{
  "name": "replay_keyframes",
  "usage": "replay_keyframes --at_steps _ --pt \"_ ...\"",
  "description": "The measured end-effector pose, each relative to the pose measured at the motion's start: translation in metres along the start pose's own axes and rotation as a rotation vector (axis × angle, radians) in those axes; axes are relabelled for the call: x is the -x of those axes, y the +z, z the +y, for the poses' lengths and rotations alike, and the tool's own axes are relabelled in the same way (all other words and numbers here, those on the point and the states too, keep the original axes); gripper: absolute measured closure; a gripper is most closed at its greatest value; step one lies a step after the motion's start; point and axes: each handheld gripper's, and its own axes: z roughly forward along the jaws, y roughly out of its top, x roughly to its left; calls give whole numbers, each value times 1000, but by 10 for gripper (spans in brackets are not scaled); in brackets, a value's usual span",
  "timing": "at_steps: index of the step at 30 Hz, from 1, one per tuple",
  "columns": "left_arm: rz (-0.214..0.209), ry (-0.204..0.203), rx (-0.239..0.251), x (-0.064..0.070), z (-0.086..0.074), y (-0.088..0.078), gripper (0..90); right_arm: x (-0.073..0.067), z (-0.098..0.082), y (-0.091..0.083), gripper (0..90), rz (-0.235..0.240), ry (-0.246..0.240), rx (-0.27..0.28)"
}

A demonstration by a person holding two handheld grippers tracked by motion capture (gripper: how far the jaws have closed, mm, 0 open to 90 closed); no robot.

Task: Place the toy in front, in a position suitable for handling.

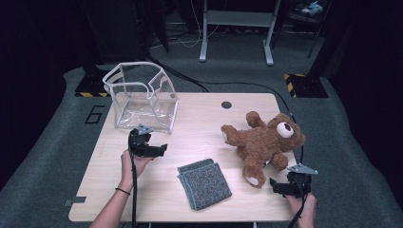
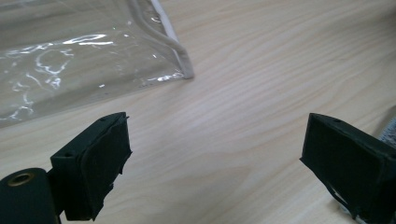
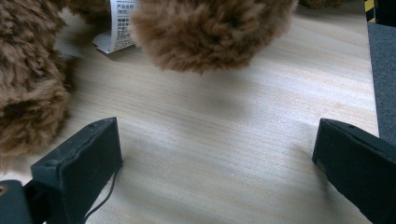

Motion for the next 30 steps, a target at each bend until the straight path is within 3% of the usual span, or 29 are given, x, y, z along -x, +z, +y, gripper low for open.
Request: replay_keyframes --at_steps 7,14,15,21,30 --pt "-47 39 -10 16 4 9 71 0 0 -3 39 22 -31 -1" --pt "-91 71 7 35 20 18 64 3 3 -17 20 74 15 18" --pt "-100 78 9 38 24 20 64 4 8 -25 18 75 8 44" --pt "-149 111 10 54 44 35 59 4 25 -36 7 101 12 79" --pt "-242 145 14 86 72 57 27 5 43 -29 5 100 28 55"
